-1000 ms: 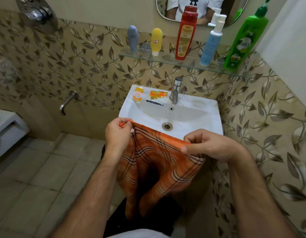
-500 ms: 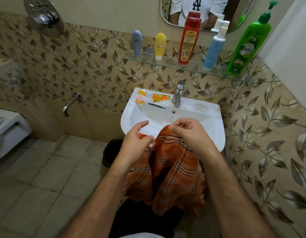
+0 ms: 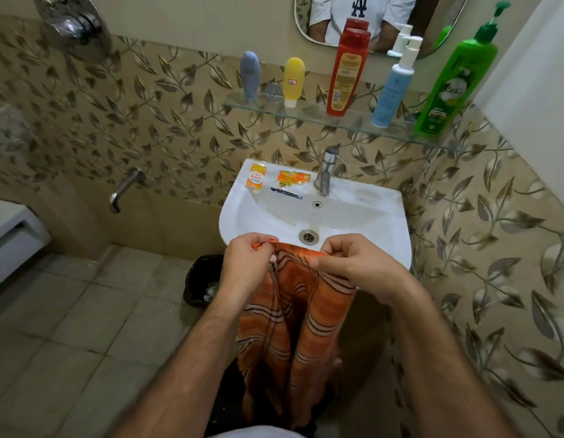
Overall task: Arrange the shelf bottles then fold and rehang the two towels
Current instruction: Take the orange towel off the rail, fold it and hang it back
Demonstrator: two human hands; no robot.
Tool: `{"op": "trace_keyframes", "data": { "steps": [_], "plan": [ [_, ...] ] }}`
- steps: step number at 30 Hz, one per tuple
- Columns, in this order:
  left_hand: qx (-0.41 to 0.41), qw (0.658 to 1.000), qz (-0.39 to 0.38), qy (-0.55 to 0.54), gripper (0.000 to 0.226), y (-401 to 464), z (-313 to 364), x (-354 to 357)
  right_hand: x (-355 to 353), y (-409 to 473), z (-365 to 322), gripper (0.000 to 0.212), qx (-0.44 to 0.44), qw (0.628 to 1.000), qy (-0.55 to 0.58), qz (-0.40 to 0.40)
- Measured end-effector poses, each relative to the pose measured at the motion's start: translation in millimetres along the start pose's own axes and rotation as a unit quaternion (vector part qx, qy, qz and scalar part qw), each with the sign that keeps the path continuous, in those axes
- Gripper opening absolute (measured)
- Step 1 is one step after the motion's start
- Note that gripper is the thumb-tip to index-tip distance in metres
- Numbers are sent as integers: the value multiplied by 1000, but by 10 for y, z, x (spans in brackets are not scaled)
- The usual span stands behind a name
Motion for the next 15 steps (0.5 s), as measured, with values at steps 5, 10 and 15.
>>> {"op": "trace_keyframes", "data": {
  "steps": [5, 10, 15],
  "plan": [
    [-14, 1000, 4, 9, 15, 28, -82, -19, -185, -193, -72, 18, -40, 985, 48, -160],
    [-12, 1000, -1, -22, 19, 42, -68, -27, -208, -109, -68, 23, -46, 983, 115, -135],
    [34, 986, -141, -80, 45, -91, 128, -8, -149, 57, -79, 10, -58, 973, 219, -33]
  ]
}}
Point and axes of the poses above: each hand's wrist, its own y-axis towards the middle knuckle, its own x-axis out of the palm, z = x × y, the point moved 2 cm from there along y, towards the middle knuckle, and after that the axes turned 7 degrees about x, right-handed, at the moved point
